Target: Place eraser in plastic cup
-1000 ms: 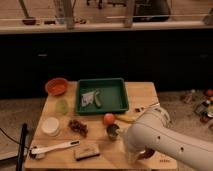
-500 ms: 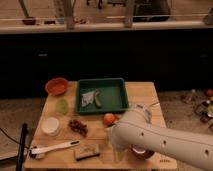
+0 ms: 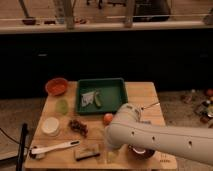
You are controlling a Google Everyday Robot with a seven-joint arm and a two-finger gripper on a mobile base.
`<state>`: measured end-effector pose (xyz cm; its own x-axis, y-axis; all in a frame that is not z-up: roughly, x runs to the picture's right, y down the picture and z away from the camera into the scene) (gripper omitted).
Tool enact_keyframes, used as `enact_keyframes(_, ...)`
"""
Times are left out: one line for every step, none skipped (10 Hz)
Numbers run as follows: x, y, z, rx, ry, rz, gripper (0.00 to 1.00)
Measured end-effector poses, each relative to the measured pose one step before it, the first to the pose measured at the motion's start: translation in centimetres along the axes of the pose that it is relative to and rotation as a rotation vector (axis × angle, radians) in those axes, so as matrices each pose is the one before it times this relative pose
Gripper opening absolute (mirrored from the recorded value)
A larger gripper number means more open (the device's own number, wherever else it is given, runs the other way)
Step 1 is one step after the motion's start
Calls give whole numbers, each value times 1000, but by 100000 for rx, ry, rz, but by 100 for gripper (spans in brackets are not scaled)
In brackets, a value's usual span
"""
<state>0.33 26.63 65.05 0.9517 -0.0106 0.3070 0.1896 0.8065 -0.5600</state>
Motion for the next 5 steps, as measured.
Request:
enact_keyframes(-178, -179, 481, -173, 592, 5716, 80)
enact_keyframes(-349, -57, 333, -145, 472, 5072, 80)
enact_keyframes(-278, -15, 271, -88, 642, 3503, 80)
enact_keyframes(-409, -44, 281, -123, 680, 2727, 80)
enact_keyframes(-508, 33, 375, -540, -2, 1582, 80)
